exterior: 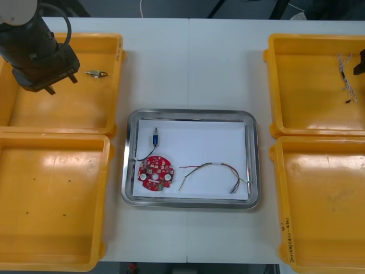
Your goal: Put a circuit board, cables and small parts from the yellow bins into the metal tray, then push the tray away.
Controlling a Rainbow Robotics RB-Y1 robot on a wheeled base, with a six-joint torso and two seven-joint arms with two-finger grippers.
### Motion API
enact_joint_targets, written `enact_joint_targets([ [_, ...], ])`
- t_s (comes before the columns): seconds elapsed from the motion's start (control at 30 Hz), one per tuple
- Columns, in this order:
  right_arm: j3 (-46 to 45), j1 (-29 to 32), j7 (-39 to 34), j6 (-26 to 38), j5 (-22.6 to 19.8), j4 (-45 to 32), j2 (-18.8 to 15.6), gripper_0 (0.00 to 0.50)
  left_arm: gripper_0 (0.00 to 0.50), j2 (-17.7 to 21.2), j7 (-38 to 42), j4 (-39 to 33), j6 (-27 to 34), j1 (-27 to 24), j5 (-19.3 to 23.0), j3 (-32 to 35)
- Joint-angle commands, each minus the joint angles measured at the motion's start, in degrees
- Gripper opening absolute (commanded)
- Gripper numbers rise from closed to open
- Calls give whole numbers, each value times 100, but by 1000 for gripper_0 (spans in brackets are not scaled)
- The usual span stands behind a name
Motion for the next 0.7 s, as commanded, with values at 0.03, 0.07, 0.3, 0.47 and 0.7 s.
enact_joint_targets([
  [0.03,93,45,103,-141,27,-83,88,500,500,151,498,401,-239,-503,-86,192],
  [0.07,93,80,103,-176,18,-92,114,500,500,151,524,515,-292,-556,-86,201],
  [0.3,93,309,121,-396,-88,-83,149,500,500,151,665,1104,-740,-820,-50,210],
  [0.47,93,406,121,-405,-88,-83,167,500,500,107,771,1412,-1127,-925,-33,210],
  [0.7,85,608,51,-572,-88,-83,298,500,500,-43,938,1957,-1602,-1110,-59,210],
])
